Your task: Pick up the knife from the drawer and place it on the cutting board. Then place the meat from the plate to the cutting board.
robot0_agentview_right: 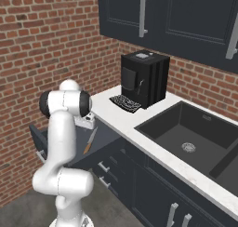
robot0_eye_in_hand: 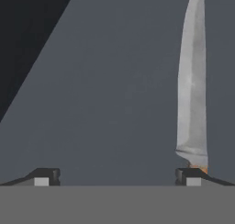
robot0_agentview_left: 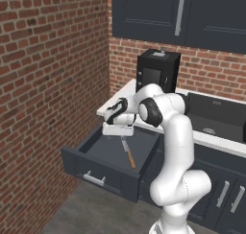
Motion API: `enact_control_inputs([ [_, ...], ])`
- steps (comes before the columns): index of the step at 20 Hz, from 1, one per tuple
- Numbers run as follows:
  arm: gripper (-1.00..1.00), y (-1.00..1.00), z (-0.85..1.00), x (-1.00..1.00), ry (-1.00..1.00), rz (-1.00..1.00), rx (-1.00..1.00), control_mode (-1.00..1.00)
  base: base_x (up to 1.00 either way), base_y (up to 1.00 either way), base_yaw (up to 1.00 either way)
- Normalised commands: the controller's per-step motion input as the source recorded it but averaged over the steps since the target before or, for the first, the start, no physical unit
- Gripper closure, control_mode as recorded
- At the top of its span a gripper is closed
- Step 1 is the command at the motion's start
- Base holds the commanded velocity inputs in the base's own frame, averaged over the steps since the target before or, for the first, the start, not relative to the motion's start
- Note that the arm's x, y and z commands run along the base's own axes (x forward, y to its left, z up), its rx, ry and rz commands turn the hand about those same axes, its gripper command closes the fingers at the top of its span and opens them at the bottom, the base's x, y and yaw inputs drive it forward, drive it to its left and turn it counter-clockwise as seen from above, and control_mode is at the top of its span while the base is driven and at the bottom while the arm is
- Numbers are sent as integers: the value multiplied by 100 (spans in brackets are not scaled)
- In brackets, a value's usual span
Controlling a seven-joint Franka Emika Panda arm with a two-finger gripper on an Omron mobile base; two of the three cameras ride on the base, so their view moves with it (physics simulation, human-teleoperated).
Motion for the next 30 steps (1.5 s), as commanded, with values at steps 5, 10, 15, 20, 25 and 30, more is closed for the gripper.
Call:
enact_control_inputs([
  [5, -100, 0, -22, -4, 0, 4, -1, -100, 0, 0, 0],
  [10, -100, -4, -7, -9, 0, 7, -1, -100, 0, 0, 0],
  [15, -100, -16, 0, -10, 0, 5, 0, -100, 0, 0, 0],
  [20, -100, -18, 0, -30, 0, 5, -1, -100, 0, 0, 0],
  [25, -100, -21, -1, -22, 0, 3, -1, -100, 0, 0, 0],
  [30, -100, -24, -10, -1, 0, 3, 0, -100, 0, 0, 0],
])
